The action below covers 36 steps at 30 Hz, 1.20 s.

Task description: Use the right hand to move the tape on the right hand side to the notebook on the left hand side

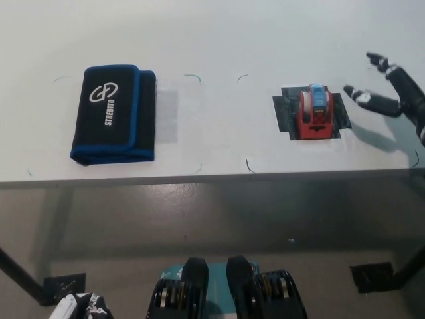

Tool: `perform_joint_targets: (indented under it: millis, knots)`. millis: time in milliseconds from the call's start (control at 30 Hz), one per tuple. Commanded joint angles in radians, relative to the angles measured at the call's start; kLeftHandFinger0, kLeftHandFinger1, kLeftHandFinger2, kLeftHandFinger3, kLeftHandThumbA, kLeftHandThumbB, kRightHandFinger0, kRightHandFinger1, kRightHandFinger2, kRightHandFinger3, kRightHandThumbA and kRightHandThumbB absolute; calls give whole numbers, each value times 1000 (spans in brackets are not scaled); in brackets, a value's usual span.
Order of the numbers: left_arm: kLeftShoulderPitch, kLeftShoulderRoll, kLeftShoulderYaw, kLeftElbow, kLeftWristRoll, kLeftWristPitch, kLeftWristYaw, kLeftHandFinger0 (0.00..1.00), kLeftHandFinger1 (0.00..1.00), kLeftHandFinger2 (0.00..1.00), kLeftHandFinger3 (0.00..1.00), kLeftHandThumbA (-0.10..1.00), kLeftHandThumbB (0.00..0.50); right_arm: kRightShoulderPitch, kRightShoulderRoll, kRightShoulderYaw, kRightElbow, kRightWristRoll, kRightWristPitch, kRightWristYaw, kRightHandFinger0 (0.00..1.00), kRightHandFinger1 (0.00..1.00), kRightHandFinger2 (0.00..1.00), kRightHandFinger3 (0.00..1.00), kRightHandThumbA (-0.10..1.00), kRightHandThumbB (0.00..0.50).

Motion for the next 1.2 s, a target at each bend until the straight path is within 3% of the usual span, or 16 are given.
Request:
perform_joint_targets:
  millis: [0,267,433,467,600,833,867,900,1000,1067,1167]
  knots:
    - [-1,5,12,-22,7,-27,2,236,181,214,374,221,30,-13,-18,-26,22,36,-61,-50,1000,1000,1000,1000,722,455]
    - [-11,12,11,-19,6,-29,-5,237,182,221,381,248,25,26,26,-36,102,76,-104,-59,1000,1000,1000,1000,619,429]
    - [-14,13,11,-21,3,-29,-7,236,181,218,382,248,22,36,39,-11,118,46,-110,-92,1000,1000,1000,1000,662,434]
    - [-13,13,10,-24,3,-28,-8,238,182,218,381,250,22,37,43,-12,127,51,-121,-94,1000,1000,1000,1000,678,463]
    - [-12,13,11,-31,4,-19,-8,250,193,232,389,225,13,36,58,8,164,37,-153,-109,1000,1000,1000,1000,700,477]
    - [-6,18,16,-27,-1,-28,-8,242,186,223,387,219,20,10,79,33,199,25,-154,-137,1000,1000,1000,1000,710,459]
    - [-7,17,16,-25,-1,-30,-8,243,187,222,387,217,23,-1,82,34,215,32,-163,-131,1000,1000,1000,1000,712,461]
    - [-7,17,15,-23,1,-32,-7,242,188,223,386,220,22,-17,92,34,227,41,-167,-127,1000,1000,1000,1000,711,495]
    - [-7,18,16,-22,1,-30,-8,242,190,227,389,228,23,-47,114,40,245,40,-160,-132,1000,1000,1000,1000,673,489]
    - [-11,10,10,-20,7,-30,-4,240,189,228,391,229,21,-73,119,74,253,3,-160,-142,1000,1000,1000,1000,723,491]
    - [-14,10,10,-24,7,-29,-4,232,182,220,385,220,22,-88,134,94,250,2,-162,-148,1000,1000,1000,1000,713,495]
